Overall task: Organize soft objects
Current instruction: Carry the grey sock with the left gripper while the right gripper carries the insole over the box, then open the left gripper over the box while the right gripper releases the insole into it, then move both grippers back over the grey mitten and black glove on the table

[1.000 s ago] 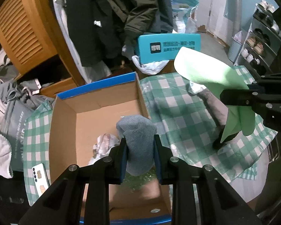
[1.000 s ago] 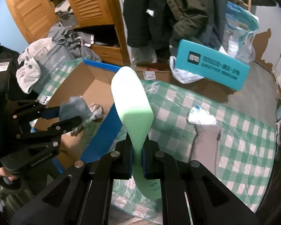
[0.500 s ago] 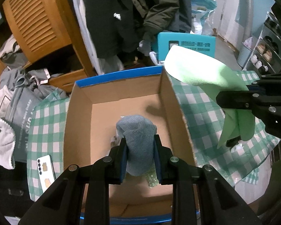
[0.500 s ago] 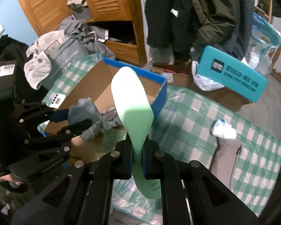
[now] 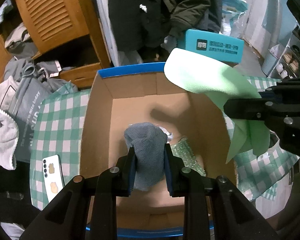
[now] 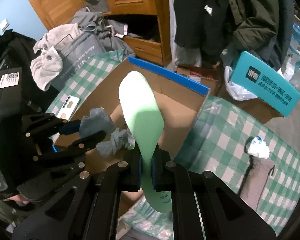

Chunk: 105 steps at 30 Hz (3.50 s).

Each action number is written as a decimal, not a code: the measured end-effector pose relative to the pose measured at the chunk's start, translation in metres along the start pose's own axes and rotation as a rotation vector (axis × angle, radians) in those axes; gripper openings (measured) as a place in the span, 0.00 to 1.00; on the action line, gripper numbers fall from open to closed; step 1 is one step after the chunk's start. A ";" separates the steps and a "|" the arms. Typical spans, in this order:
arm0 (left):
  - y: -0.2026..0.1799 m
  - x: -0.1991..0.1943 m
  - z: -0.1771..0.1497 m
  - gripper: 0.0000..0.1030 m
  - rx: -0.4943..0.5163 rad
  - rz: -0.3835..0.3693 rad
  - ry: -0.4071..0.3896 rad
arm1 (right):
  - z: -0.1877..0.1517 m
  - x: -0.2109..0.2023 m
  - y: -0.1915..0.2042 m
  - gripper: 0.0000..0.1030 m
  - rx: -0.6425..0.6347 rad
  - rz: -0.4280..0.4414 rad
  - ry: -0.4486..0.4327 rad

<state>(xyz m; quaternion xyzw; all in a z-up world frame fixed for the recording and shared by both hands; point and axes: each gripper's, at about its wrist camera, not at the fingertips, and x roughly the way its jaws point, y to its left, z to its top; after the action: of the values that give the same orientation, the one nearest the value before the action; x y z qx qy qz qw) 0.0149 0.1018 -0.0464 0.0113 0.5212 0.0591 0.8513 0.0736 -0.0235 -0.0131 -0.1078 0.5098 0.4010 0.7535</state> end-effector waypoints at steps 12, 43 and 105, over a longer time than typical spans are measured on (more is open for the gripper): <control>0.015 0.011 -0.005 0.24 -0.034 0.000 0.032 | 0.010 0.034 0.017 0.08 0.002 0.022 0.051; 0.005 0.012 -0.006 0.60 -0.018 -0.012 0.023 | -0.002 0.025 -0.009 0.56 0.068 -0.024 0.041; -0.220 0.050 0.009 0.63 0.341 -0.146 0.124 | -0.174 -0.030 -0.231 0.59 0.468 -0.245 0.097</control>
<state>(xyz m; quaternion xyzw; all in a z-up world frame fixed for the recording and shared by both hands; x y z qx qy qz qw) 0.0650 -0.1105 -0.1045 0.1137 0.5745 -0.0911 0.8055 0.1154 -0.2892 -0.1235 -0.0106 0.6072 0.1723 0.7755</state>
